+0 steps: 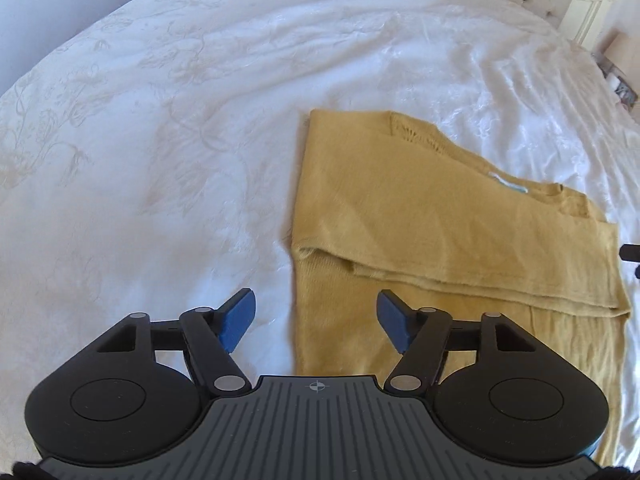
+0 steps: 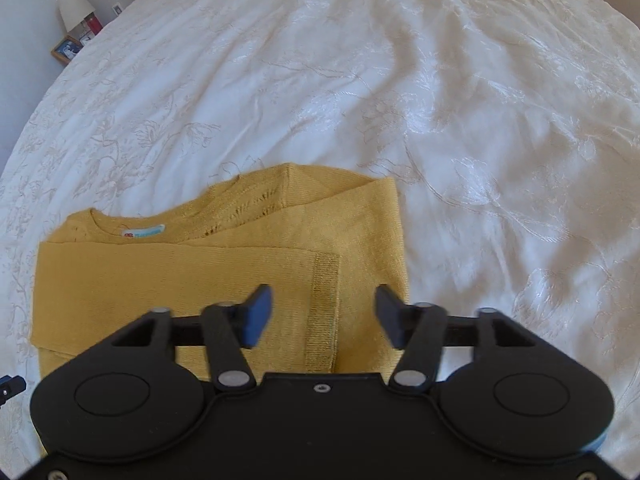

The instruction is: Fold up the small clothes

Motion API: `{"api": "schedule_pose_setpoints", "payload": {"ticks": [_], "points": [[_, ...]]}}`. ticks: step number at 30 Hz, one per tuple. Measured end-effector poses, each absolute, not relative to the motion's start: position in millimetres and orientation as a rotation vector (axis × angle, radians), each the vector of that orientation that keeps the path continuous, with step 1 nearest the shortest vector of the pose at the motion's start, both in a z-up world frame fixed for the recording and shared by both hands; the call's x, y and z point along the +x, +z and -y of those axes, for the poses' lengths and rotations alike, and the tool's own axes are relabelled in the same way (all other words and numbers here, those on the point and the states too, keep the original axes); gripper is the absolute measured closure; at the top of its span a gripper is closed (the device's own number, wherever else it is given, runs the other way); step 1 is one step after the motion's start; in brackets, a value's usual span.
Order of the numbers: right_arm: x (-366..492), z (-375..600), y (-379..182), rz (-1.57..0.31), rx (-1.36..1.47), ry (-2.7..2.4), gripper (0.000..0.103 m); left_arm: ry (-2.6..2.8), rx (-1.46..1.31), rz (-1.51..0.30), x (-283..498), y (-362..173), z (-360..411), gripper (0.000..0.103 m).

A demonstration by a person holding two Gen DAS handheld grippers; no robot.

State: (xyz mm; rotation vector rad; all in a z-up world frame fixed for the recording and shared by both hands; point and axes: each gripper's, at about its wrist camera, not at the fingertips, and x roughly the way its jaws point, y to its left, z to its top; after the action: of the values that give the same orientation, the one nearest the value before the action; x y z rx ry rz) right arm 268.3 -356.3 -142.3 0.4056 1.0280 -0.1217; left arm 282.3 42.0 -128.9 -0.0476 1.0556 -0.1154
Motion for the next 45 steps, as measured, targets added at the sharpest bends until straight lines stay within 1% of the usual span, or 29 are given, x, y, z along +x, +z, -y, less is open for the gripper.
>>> {"api": "schedule_pose_setpoints", "payload": {"ticks": [2, 5, 8, 11, 16, 17, 18, 19, 27, 31, 36, 45], "points": [[271, 344, -140, -0.981, 0.369, -0.091, 0.007, -0.122, -0.071, -1.055, 298, -131, -31, 0.034], [281, 326, -144, -0.990, 0.336, -0.063, 0.001, -0.132, -0.106, -1.059, 316, -135, -17, 0.024], [290, 312, -154, -1.009, 0.318, -0.034, 0.001, -0.149, -0.078, -1.048, 329, -139, -1, 0.021], [296, 302, -164, -1.030, 0.309, -0.015, 0.001, -0.158, -0.001, -1.046, 340, -149, 14, 0.020], [301, 307, -185, -1.106, 0.259, -0.091, 0.001, -0.094, 0.106, -1.103, 353, -179, 11, 0.019], [300, 312, -190, -1.128, 0.258, -0.115, 0.001, -0.099, 0.104, -1.106, 354, -183, 7, 0.012], [299, 318, -194, -1.140, 0.267, -0.132, 0.001, -0.094, 0.107, -1.104, 354, -186, 4, 0.001], [298, 323, -195, -1.142, 0.276, -0.142, 0.001, -0.088, 0.108, -1.116, 355, -189, -1, 0.000], [269, 344, -174, -1.103, 0.379, -0.180, 0.001, -0.088, 0.065, -1.140, 340, -174, -13, 0.000], [243, 340, -158, -1.088, 0.417, -0.182, 0.001, -0.111, 0.010, -1.152, 312, -162, -26, 0.000], [209, 325, -146, -1.100, 0.425, -0.175, 0.001, -0.139, 0.030, -1.155, 271, -149, -41, 0.000], [129, 302, -146, -1.142, 0.472, -0.198, 0.001, -0.188, 0.071, -1.157, 199, -139, -65, 0.000]]}}
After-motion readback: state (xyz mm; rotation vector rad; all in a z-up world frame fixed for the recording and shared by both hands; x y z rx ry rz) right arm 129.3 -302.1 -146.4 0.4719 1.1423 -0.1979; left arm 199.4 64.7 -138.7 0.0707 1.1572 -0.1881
